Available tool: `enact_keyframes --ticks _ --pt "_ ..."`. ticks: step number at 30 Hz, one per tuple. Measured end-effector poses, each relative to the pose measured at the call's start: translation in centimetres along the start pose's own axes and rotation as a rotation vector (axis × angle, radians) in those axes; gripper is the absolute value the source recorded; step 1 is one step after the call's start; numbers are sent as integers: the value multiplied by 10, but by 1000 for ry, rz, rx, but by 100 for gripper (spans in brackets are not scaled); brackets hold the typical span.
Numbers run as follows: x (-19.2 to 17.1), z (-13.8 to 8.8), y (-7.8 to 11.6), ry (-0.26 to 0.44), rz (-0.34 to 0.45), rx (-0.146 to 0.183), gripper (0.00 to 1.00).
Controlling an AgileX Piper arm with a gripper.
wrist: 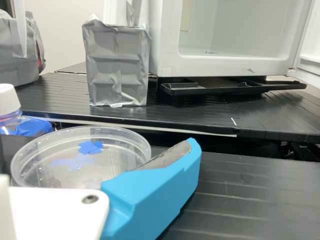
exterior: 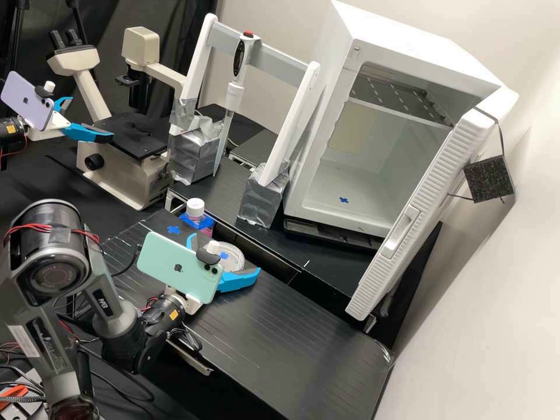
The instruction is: Move the petri dish to the incubator
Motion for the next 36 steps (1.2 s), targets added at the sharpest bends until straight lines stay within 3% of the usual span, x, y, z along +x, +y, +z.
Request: enact_keyframes --ticks 36 --pt "-1 1 0 3 -10 5 0"
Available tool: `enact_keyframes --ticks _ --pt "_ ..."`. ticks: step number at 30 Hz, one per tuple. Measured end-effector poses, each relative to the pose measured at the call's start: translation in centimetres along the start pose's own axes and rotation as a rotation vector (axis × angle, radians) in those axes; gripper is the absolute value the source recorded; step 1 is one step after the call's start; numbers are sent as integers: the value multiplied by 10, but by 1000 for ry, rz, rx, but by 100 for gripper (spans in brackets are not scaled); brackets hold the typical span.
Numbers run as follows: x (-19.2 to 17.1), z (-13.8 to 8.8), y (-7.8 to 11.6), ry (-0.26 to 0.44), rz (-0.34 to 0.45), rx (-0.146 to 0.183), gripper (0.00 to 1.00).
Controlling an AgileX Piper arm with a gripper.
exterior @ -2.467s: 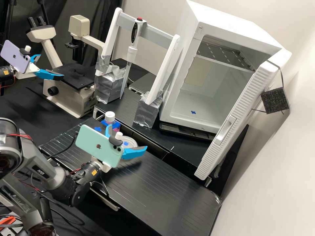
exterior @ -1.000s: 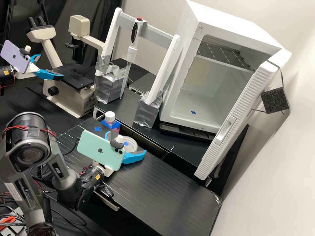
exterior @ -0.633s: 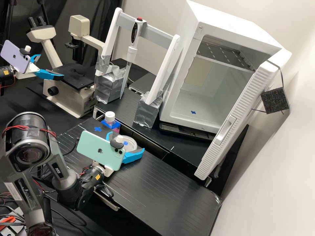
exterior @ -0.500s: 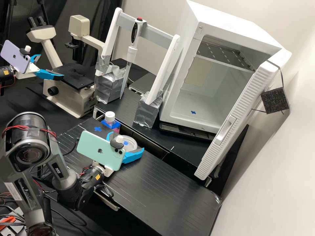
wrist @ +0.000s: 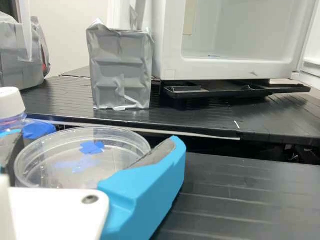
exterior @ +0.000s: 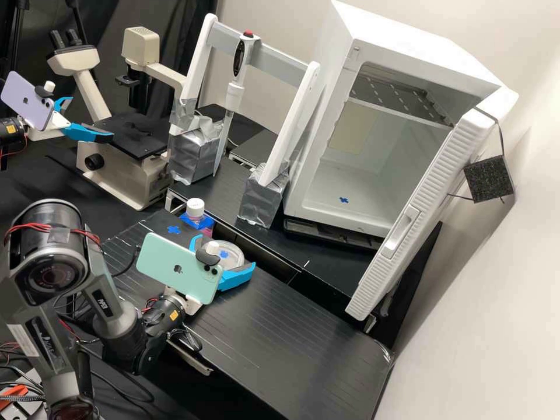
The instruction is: Move the petri dish to the incubator
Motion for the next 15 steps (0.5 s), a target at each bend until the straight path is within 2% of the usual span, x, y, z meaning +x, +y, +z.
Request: enact_keyframes --ticks 8,15 --pt "-8 -2 6 1 2 46 0" --pt "-18 -4 15 -38 37 119 0"
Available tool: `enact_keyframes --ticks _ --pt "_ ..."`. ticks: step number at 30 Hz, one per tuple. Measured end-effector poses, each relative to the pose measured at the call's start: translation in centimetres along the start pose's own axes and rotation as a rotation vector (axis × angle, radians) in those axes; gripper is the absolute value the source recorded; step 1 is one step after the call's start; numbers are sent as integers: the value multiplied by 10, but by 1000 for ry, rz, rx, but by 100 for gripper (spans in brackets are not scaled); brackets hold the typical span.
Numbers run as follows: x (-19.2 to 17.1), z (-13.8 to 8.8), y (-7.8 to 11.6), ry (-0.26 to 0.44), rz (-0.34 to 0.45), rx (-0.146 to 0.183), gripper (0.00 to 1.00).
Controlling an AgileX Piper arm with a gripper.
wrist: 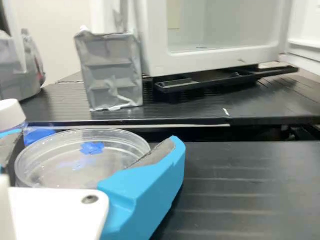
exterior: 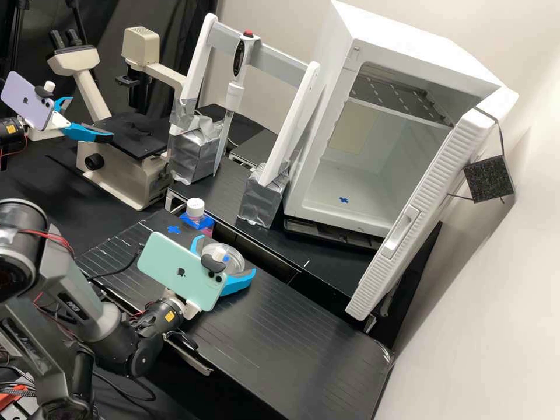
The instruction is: Move the petri dish to the incubator
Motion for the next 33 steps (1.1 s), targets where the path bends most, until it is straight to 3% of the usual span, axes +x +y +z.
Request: enact_keyframes --ticks 6,11,16,20,25,33 --pt "0 -1 9 -1 34 17 0" --pt "3 0 22 -4 73 -5 0" --pt "7 7 31 -28 115 20 0" --pt "11 15 36 -53 142 59 0" --pt "14 23 35 -80 132 86 0" --pt "15 28 33 -92 118 55 0"
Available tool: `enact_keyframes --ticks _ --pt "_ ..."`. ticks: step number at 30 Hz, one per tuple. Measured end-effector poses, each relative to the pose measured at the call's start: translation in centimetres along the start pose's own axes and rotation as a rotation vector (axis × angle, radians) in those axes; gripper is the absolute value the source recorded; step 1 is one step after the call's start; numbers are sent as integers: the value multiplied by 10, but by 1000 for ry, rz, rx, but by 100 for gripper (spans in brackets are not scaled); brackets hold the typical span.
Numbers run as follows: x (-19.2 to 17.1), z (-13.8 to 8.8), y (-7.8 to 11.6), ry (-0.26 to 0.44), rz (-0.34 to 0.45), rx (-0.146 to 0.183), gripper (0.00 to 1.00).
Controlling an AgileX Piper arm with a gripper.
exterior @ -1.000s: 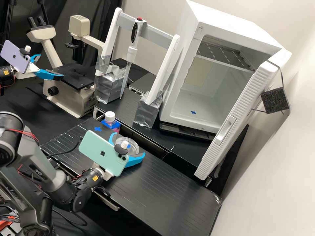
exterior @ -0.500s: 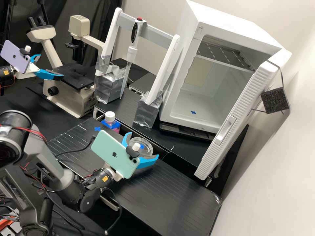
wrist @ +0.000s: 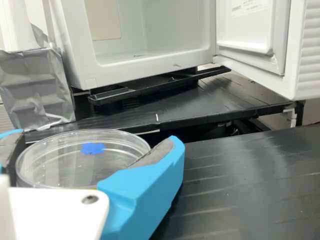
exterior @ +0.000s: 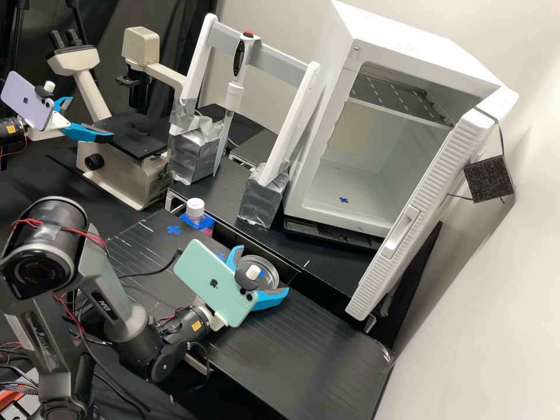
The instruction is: Move the petri dish to the incubator
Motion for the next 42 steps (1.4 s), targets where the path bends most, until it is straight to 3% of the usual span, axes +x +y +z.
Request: enact_keyframes --ticks 13,21,22,31,42 --pt "1 8 -11 -9 -39 -69 0" --pt "2 9 -11 14 -27 -70 0" --pt "2 9 -11 14 -27 -73 100" --pt "3 7 -13 22 -33 -124 100" --pt "4 10 -15 21 -62 -122 100"
